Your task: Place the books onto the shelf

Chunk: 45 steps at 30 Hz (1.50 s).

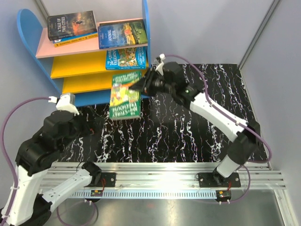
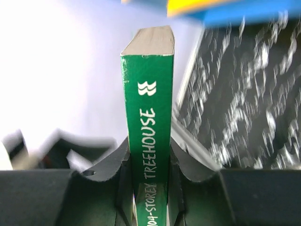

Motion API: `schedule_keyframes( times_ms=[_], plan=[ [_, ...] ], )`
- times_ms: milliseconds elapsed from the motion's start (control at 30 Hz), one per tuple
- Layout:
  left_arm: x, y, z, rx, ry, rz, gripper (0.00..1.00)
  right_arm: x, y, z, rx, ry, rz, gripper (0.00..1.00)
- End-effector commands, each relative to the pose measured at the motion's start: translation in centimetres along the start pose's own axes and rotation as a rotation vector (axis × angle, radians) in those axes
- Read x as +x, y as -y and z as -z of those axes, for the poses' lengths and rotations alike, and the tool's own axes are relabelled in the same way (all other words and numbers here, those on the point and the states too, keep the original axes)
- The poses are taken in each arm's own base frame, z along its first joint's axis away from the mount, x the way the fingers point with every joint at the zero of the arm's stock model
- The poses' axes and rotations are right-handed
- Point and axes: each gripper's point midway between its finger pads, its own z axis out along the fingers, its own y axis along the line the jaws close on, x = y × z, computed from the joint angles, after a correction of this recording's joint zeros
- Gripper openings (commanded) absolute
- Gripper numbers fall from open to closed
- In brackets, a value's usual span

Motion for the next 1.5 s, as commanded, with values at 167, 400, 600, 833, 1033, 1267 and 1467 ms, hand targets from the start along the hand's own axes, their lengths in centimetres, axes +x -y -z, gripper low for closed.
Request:
schedule_keyframes(
  times_ms=[167,400,600,833,1033,1267,1467],
  plan=[
    [4.6,-0.7,3.8,0.121,-0.146,-0.006,0.99,-11.1,-5.4,-6.1,-0.052,0.369,-0.134,0.00],
    [5.7,-0.2,6.6,0.244,-0.156,0.001,0.99,-14.9,-6.7,-8.1,-0.141,0.647,-0.278,0.00],
    [5.4,-1.0,8.3,0.248,-0.139,-0.026,0.99,-15.7,-7.4,-4.7,-0.228,0.958,-0.392,0.00],
    [6.1,-1.5,8.7,0.242,-0.161,-0.037,0.99,-17.0,-7.7,-1.1,-0.296,1.201,-0.484,0.00],
    [6.1,-1.6,8.5,0.227,-0.169,-0.044,0.99,-18.2,-8.9,0.8,-0.379,1.302,-0.541,0.00],
    [5.8,-1.7,8.1,0.201,-0.171,-0.047,0.99,-18.9,-7.9,1.0,-0.314,1.384,-0.539,0.00],
    [5.8,-1.7,7.6,0.184,-0.182,-0.048,0.99,-19.3,-6.8,0.1,-0.261,1.410,-0.582,0.00]
  ],
)
